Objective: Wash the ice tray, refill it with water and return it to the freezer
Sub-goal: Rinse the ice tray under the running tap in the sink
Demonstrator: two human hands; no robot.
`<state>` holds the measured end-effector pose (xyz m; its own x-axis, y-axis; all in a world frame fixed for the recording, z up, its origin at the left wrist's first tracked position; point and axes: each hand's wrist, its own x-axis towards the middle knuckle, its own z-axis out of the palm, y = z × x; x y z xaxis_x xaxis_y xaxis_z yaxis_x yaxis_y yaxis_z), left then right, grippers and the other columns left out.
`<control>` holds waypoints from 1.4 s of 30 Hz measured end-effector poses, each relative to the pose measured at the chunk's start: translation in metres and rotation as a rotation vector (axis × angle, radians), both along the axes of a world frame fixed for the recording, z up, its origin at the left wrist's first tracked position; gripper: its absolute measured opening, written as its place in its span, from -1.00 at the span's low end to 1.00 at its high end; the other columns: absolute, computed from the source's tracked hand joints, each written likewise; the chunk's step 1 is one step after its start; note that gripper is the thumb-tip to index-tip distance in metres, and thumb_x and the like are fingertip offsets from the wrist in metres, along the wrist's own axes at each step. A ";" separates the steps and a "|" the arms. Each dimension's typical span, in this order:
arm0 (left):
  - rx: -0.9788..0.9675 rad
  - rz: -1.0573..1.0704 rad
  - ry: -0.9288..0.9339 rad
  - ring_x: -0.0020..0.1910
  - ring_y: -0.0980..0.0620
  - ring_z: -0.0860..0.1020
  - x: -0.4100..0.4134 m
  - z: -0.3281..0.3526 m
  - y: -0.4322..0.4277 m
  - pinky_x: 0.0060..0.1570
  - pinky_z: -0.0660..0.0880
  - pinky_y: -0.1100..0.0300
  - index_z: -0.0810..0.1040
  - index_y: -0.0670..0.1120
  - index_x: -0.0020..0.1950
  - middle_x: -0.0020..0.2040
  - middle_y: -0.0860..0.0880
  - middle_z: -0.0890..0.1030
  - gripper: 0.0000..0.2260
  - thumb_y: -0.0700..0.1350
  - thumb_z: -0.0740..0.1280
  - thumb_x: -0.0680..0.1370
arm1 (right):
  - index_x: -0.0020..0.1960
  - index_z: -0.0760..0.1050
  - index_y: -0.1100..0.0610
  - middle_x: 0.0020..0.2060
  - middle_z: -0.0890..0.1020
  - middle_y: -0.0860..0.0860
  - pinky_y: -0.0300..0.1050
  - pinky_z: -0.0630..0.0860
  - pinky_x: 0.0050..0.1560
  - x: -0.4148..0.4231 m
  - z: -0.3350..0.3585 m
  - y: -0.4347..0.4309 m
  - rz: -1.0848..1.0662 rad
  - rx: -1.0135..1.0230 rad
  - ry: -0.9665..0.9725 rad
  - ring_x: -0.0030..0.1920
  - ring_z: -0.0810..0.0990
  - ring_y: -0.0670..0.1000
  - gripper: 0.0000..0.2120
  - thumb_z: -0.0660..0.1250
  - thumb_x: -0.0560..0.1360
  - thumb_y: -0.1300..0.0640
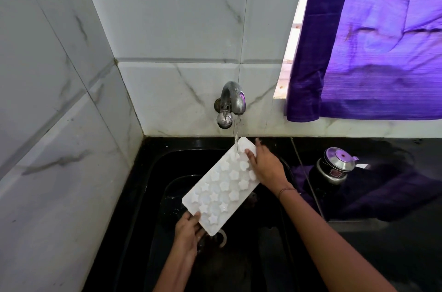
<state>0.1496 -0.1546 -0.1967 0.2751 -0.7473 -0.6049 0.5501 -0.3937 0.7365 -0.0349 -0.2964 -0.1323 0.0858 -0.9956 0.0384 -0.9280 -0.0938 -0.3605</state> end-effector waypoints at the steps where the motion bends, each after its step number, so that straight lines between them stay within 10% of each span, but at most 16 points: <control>1: 0.005 0.006 0.031 -0.13 -0.08 0.57 -0.001 0.000 0.000 -0.25 0.50 0.08 0.45 -0.15 0.22 -0.08 -0.11 0.60 -0.78 -0.29 0.16 0.60 | 0.51 0.11 0.19 0.31 0.40 0.15 0.03 0.41 0.16 0.004 0.001 0.003 0.011 -0.034 -0.070 0.25 0.44 0.15 -0.42 -0.01 0.62 -0.14; 10: -0.028 0.211 -0.031 -0.46 0.12 0.59 0.017 -0.003 -0.007 -0.49 0.53 0.28 0.46 -0.27 0.27 -0.33 -0.03 0.65 -0.66 -0.42 0.21 0.51 | 0.21 0.47 0.09 0.22 0.29 0.09 0.00 0.21 0.29 0.026 -0.011 0.021 -0.183 0.069 -0.641 0.27 0.21 0.09 -0.58 0.01 0.60 -0.15; 14: -0.140 0.299 -0.053 0.03 0.06 0.54 0.020 0.003 -0.009 -0.09 0.50 0.23 0.57 -0.17 -0.17 0.32 -0.03 0.50 -0.76 -0.44 0.20 0.51 | 0.09 0.56 -0.05 0.09 0.42 0.09 0.06 0.46 0.22 0.031 -0.016 0.028 -0.304 0.250 -1.045 0.07 0.46 0.04 -0.52 -0.01 0.55 -0.29; 17: -0.250 0.264 -0.134 0.29 -0.04 0.45 0.026 0.003 -0.007 0.07 0.45 0.13 0.56 -0.06 -0.45 0.41 -0.01 0.40 -0.60 -0.44 0.23 0.48 | 0.06 0.53 0.08 0.04 0.59 0.10 -0.05 0.58 -0.13 0.024 -0.011 0.028 -0.334 0.488 -1.369 0.01 0.57 0.03 -0.46 -0.01 0.55 -0.31; 21: -0.332 0.124 -0.435 0.41 0.05 0.33 0.035 0.000 -0.011 0.34 0.36 -0.01 0.65 0.03 -0.19 0.45 0.04 0.32 -0.66 -0.40 0.28 0.49 | -0.03 0.48 0.13 0.18 0.54 0.20 -0.13 0.58 -0.17 0.012 -0.018 0.032 -0.295 0.416 -1.328 0.04 0.57 0.06 -0.91 0.21 0.58 0.14; 25: -0.327 0.158 -0.459 0.26 0.04 0.45 0.040 0.002 -0.023 0.18 0.44 0.11 0.35 -0.07 0.39 0.41 -0.09 0.39 -0.58 -0.33 0.25 0.56 | 0.03 0.45 0.17 0.15 0.50 0.18 -0.20 0.57 -0.25 0.004 -0.027 0.037 -0.342 0.345 -1.391 -0.05 0.55 0.03 -0.82 0.15 0.54 0.37; 30: -0.201 0.123 0.024 -0.02 -0.03 0.58 0.040 0.016 -0.037 -0.09 0.51 0.01 0.51 -0.07 0.15 0.08 -0.12 0.60 -0.66 0.05 0.02 0.65 | 0.26 0.37 0.10 0.16 0.51 0.09 -0.11 0.54 -0.03 -0.001 -0.039 0.045 -0.241 0.213 -1.424 0.04 0.55 0.01 -0.66 0.18 0.55 0.37; 35: -0.109 0.022 -0.033 -0.08 -0.05 0.59 0.032 0.021 -0.049 -0.10 0.53 0.06 0.49 -0.14 0.21 0.09 -0.15 0.59 -0.66 0.03 0.07 0.64 | 0.43 0.29 0.02 0.25 0.50 -0.03 -0.19 0.51 0.12 -0.013 -0.045 0.048 -0.153 0.173 -1.280 0.19 0.52 -0.06 -0.48 0.29 0.52 0.29; 39: -0.147 0.068 -0.084 -0.01 -0.14 0.57 0.024 0.019 -0.055 0.12 0.49 -0.09 0.43 -0.21 0.28 0.18 -0.22 0.55 -0.70 -0.08 0.09 0.65 | 0.45 0.24 0.03 0.30 0.35 0.01 -0.12 0.37 0.30 -0.018 -0.039 0.053 -0.097 0.054 -0.938 0.24 0.40 -0.05 -0.44 0.19 0.46 0.07; 42: -0.139 0.074 -0.086 0.03 -0.17 0.57 0.015 0.017 -0.057 0.13 0.49 -0.11 0.45 -0.19 0.27 0.11 -0.19 0.58 -0.71 -0.08 0.09 0.65 | 0.53 0.04 0.18 0.48 0.16 0.11 -0.13 0.04 0.46 -0.019 -0.038 0.048 -0.032 -0.181 -0.304 0.48 0.13 0.05 -0.39 0.04 0.57 -0.07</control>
<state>0.1647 -0.2115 -0.1794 0.3787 -0.7979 -0.4690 0.5066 -0.2454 0.8265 -0.0536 -0.2483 -0.1702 0.0119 -0.9723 0.2333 -0.7845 -0.1537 -0.6008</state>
